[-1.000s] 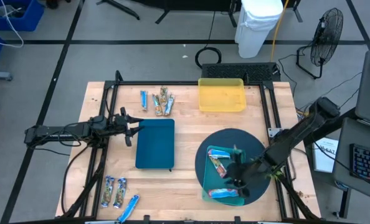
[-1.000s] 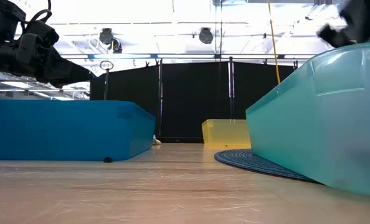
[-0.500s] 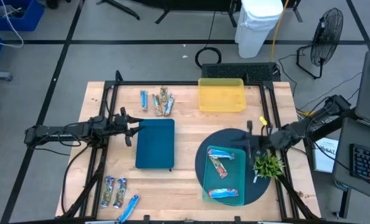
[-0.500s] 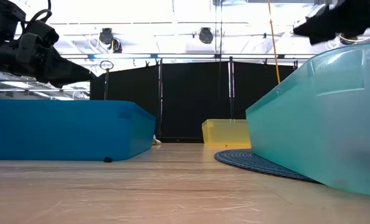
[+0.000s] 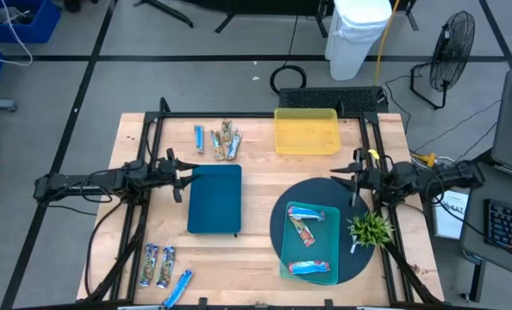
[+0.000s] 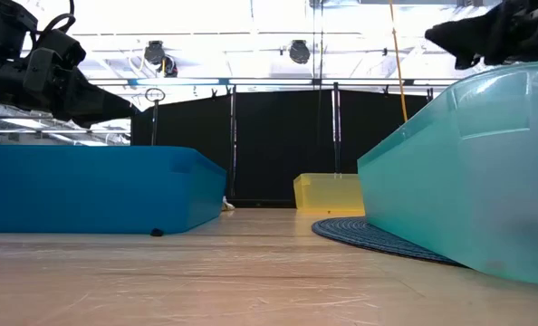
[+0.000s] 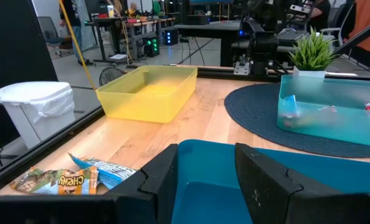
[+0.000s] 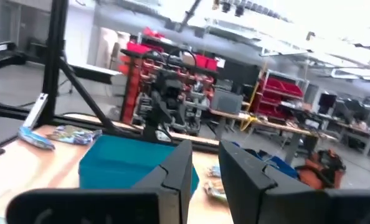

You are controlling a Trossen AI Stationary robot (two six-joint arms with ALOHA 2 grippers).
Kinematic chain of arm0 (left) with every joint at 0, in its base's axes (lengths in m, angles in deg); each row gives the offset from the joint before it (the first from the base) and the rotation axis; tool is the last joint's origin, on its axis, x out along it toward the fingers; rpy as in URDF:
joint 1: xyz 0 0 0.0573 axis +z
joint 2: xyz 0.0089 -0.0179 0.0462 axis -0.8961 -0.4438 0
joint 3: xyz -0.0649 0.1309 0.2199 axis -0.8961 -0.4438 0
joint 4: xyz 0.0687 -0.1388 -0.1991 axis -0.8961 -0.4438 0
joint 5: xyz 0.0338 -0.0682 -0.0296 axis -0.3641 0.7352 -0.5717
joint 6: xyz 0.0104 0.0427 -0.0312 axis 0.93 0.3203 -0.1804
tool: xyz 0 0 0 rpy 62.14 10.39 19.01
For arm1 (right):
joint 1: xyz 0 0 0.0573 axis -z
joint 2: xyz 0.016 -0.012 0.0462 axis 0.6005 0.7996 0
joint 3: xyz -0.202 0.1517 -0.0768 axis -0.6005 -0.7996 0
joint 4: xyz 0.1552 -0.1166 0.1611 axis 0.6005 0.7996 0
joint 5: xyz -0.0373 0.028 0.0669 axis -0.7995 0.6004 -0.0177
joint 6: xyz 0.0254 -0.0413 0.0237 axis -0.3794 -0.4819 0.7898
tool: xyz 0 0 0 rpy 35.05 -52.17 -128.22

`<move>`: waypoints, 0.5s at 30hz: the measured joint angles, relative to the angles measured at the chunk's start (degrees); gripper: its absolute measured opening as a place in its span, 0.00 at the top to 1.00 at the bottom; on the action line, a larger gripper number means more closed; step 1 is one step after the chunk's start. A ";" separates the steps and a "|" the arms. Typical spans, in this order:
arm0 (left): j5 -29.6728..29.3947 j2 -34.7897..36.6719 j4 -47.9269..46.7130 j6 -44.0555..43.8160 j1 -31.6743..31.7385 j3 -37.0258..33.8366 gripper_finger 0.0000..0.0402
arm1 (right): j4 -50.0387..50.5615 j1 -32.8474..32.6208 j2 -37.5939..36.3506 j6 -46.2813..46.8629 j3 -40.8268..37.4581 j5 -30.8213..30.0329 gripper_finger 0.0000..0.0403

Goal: Pick and place Granola Bars by type
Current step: Put the left blue granola bar into the blue bin

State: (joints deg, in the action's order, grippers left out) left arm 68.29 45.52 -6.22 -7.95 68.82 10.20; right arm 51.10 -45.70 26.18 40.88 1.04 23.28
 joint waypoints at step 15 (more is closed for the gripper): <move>0.02 0.02 2.84 -1.30 0.02 0.00 0.60 | 1.97 22.32 -0.24 5.62 -3.20 14.75 0.83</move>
State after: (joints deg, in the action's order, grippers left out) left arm 68.31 45.54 -3.38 -9.25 68.84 10.20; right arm 53.07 -23.38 25.95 46.50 -2.16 38.03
